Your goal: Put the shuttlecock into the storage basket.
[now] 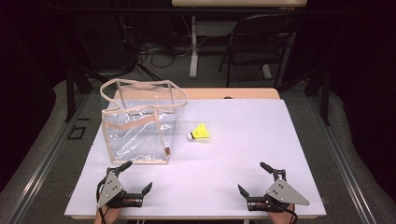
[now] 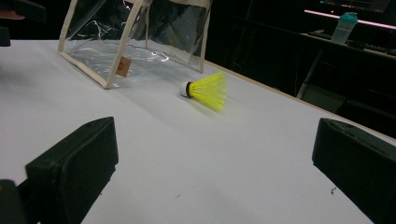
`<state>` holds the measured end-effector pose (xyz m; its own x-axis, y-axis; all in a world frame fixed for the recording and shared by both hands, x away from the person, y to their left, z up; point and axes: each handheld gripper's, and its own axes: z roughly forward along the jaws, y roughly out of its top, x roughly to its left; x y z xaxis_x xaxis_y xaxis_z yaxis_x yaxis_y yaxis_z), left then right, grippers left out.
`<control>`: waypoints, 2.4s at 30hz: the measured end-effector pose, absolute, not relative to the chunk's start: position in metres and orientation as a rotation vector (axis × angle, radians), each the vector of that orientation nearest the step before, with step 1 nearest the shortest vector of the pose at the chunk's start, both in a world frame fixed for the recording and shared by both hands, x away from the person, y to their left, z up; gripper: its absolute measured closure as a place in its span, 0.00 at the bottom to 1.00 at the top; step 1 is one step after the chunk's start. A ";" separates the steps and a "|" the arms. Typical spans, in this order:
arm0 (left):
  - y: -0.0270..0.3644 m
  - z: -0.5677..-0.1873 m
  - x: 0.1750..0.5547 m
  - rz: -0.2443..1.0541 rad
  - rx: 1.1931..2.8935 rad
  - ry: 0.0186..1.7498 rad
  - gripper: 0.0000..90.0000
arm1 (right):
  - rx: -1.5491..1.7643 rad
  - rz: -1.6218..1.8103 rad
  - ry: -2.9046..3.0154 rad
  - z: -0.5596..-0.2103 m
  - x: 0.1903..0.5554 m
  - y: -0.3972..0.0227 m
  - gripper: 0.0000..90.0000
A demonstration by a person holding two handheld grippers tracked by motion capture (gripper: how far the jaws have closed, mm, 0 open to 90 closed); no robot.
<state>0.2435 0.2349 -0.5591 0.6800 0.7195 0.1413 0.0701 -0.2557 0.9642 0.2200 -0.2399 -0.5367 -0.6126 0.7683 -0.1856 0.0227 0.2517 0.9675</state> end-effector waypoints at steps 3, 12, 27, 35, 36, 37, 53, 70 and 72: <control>0.234 -0.559 0.244 0.705 1.743 0.637 0.00 | 0.722 1.420 1.858 -0.537 0.220 -0.240 0.00; 0.231 -0.559 0.247 0.703 1.749 0.628 0.00 | 0.747 1.414 1.896 -0.539 0.227 -0.237 0.00; 0.232 -0.560 0.245 0.692 1.755 0.624 0.00 | 0.771 1.369 1.958 -0.536 0.237 -0.228 0.00; 0.231 -0.560 0.248 0.698 1.759 0.624 0.00 | 0.806 1.332 2.022 -0.536 0.249 -0.219 0.00; 0.231 -0.560 0.248 0.698 1.759 0.624 0.00 | 0.806 1.332 2.022 -0.536 0.249 -0.219 0.00; 0.231 -0.560 0.247 0.697 1.760 0.625 0.00 | 0.803 1.326 2.032 -0.536 0.250 -0.217 0.00; 0.232 -0.559 0.246 0.703 1.752 0.623 0.00 | 0.822 1.311 2.099 -0.537 0.274 -0.206 0.00; 0.232 -0.558 0.244 0.708 1.746 0.616 0.00 | 0.831 1.294 2.158 -0.538 0.290 -0.195 0.00; 0.233 -0.558 0.244 0.710 1.745 0.615 0.00 | 0.825 1.292 2.168 -0.537 0.293 -0.192 0.00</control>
<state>0.2443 0.2328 -0.5579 0.6858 0.7107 0.1568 0.0539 -0.2645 0.9629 0.2927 -0.1919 -0.5366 -0.7022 0.7054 -0.0969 0.2505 0.3722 0.8937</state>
